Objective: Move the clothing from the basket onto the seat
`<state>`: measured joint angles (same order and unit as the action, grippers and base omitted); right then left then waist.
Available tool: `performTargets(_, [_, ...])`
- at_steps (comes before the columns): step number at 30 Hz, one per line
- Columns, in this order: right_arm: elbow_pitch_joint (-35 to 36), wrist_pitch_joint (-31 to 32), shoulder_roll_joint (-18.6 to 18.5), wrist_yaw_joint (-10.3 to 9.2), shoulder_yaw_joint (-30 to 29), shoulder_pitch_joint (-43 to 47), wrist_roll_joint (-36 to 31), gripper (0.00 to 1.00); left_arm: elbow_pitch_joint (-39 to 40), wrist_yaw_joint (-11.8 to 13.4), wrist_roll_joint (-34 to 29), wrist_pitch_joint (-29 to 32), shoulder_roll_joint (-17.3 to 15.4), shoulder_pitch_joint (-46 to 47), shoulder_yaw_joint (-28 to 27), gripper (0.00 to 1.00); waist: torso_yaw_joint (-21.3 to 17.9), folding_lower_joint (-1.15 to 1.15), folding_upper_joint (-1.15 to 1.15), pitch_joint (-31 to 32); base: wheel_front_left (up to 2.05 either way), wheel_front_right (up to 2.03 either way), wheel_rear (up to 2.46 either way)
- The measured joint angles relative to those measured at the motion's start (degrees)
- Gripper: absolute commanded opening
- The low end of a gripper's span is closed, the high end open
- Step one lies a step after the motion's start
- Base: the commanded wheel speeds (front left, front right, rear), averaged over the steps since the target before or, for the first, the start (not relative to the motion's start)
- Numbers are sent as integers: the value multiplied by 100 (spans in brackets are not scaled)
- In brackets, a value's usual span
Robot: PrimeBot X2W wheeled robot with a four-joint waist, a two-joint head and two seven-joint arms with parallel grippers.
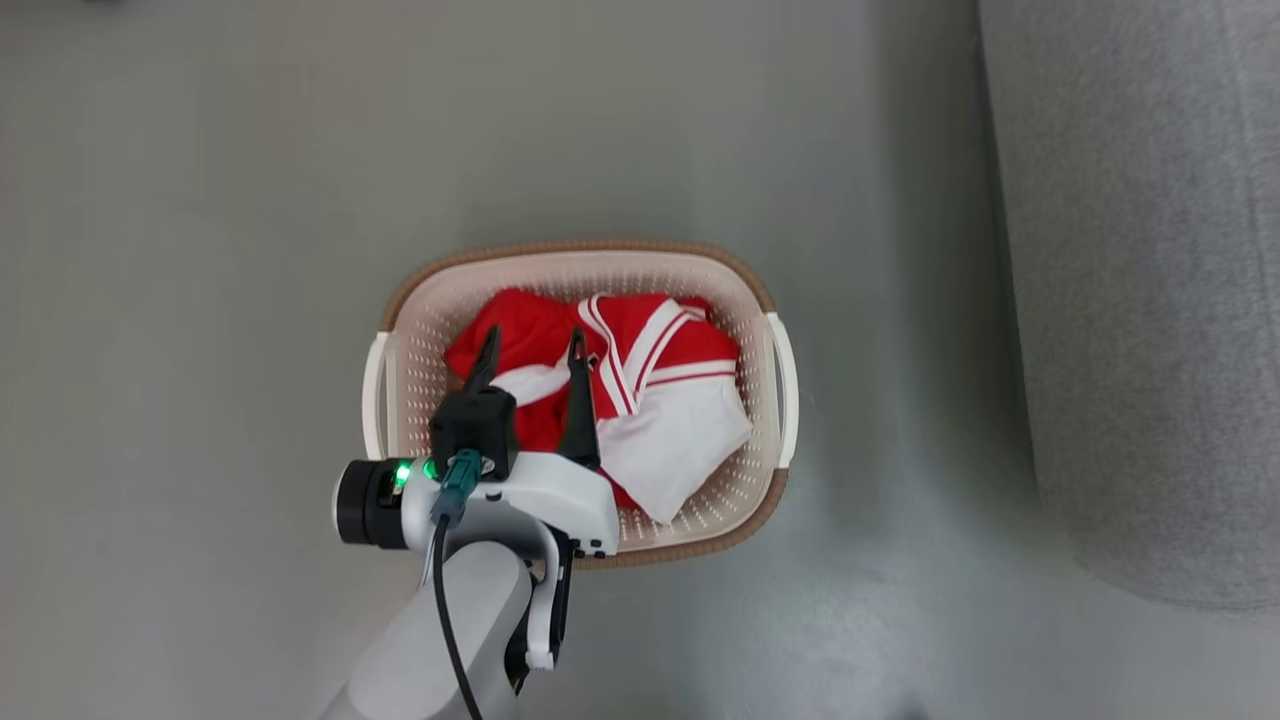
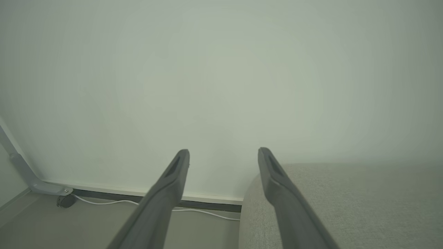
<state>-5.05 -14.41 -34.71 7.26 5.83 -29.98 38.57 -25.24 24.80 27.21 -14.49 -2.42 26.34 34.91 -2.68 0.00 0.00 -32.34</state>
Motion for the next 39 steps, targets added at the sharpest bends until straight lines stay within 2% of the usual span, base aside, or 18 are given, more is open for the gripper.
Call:
performTargets(7, [292, -1, -170, 0, -182, -136, 85, 100, -304, -12, 523, -2, -5, 514, 425, 100, -54, 0, 0, -717, 0, 0, 0])
performTargets(19, [644, -20, -297, 0, -254, -392, 132, 100, -1103, -363, 1232, -16, -13, 1455, 1012, 100, -312, 0, 0, -1656, 0, 0, 0])
performTargets(26, [799, -25, -288, 0, -200, -565, 143, 100, -1730, -414, 1435, -18, -19, 1890, 1294, 100, -521, 0, 0, -1996, 0, 0, 0])
performTargets(31, [823, -25, -258, 0, -165, -622, 172, 100, -2232, -325, 1659, -18, -18, 2185, 1518, 100, -653, 0, 0, -2146, 0, 0, 0])
performTargets(37, [847, -25, -209, 0, -144, -703, 174, 100, -2646, -119, 2217, -18, -24, 2410, 1805, 100, -766, 0, 0, -2245, 0, 0, 0])
performTargets(39, [858, -25, -185, 0, -126, -710, 175, 100, -2766, -119, 2430, -18, -26, 2484, 1920, 100, -794, 0, 0, -2271, 0, 0, 0])
